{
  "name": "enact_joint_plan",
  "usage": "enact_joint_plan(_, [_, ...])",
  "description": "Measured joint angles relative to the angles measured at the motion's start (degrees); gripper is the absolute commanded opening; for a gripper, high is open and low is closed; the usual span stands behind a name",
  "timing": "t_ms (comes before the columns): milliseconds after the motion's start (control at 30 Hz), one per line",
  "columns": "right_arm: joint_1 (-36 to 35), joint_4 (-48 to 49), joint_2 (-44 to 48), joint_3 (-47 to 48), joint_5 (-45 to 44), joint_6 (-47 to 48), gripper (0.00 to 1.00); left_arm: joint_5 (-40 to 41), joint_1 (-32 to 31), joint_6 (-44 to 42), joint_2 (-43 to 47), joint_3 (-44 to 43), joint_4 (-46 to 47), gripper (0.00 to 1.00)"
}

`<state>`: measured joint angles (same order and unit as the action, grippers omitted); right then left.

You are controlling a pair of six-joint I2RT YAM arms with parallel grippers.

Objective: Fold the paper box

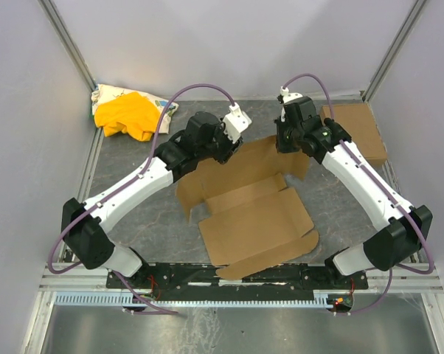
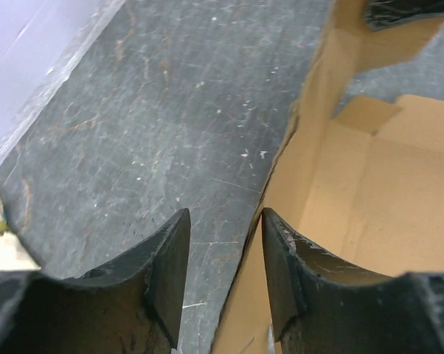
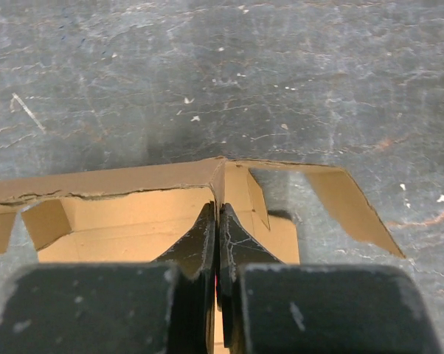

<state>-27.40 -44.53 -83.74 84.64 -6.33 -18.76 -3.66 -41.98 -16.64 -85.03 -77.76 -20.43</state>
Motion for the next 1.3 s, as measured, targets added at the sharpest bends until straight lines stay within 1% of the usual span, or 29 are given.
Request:
enact_joint_plan(167, [0.0,-1.0,0.0,0.0,-4.6,-0.7,0.02,8.1,-0.1,2.7,0.6,0.0,0.3,0.62])
enact_joint_plan(333, [0.2,-2.4,0.2,-0.2,-7.7,-1.6,0.02,13.1,0.0,4.5,4.1,0.0,-0.7,0.69])
enact_joint_plan(500, [0.4,-2.5,2.0,-2.4,-9.1,-2.0,0.02,18.9,0.1,5.0,9.0,1.2,-0.6,0.70])
enact_joint_plan(600, [1.0,-2.5,3.2,-3.4,-9.3,-2.0,0.02,21.3,0.5,5.3,9.9,1.9,-1.7,0.70])
enact_joint_plan(833, [2.7,-2.4,4.3,-5.1,-9.0,-2.0,0.02,21.4,0.7,6.8,9.8,3.5,-7.0,0.70])
enact_joint_plan(967, [3.3,-2.3,4.4,-5.9,-8.3,-2.0,0.02,19.5,0.8,6.8,11.6,6.6,-7.6,0.72])
enact_joint_plan(1133, [4.0,-1.9,4.5,-6.6,-6.7,-1.6,0.02,16.9,0.7,6.2,16.8,10.3,-7.6,0.75])
enact_joint_plan(1300, [4.7,-1.3,5.4,-7.6,-5.0,-0.5,0.02,15.2,0.8,4.6,18.2,10.9,-6.4,0.76])
